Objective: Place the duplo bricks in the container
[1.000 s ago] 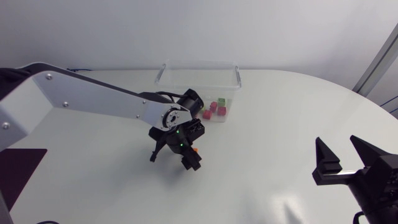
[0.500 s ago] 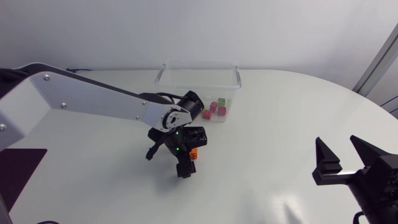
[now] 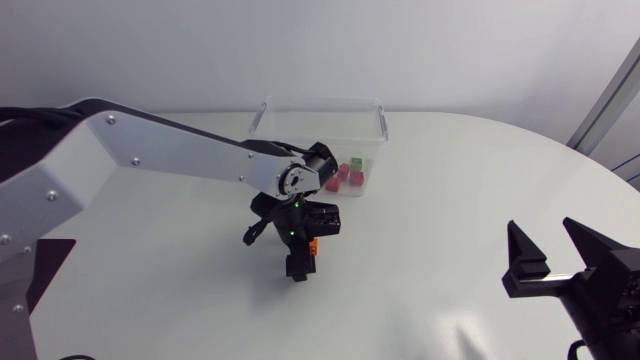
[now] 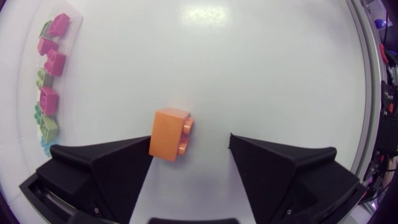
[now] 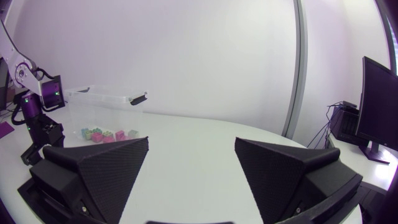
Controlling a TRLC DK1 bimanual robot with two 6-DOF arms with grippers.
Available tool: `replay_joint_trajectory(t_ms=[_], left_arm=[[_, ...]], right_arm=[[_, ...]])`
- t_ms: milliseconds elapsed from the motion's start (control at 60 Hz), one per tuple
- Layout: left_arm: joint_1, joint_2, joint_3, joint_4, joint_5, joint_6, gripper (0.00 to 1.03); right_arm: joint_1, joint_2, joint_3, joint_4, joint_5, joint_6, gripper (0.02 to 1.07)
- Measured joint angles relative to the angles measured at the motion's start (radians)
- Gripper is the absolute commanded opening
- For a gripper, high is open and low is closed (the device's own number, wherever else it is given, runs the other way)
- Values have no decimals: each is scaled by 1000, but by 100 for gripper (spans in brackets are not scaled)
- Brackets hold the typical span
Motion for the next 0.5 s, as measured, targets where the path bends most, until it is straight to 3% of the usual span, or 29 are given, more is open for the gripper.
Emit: replay_joint_trajectory(t_ms=[200, 500], left_arm=[[0, 14, 21, -3, 10, 1, 35], [24, 25, 34, -19, 46, 11, 32]], right_arm=[[0, 0, 0, 0, 0, 0, 102], [0, 0, 0, 0, 0, 0, 102]])
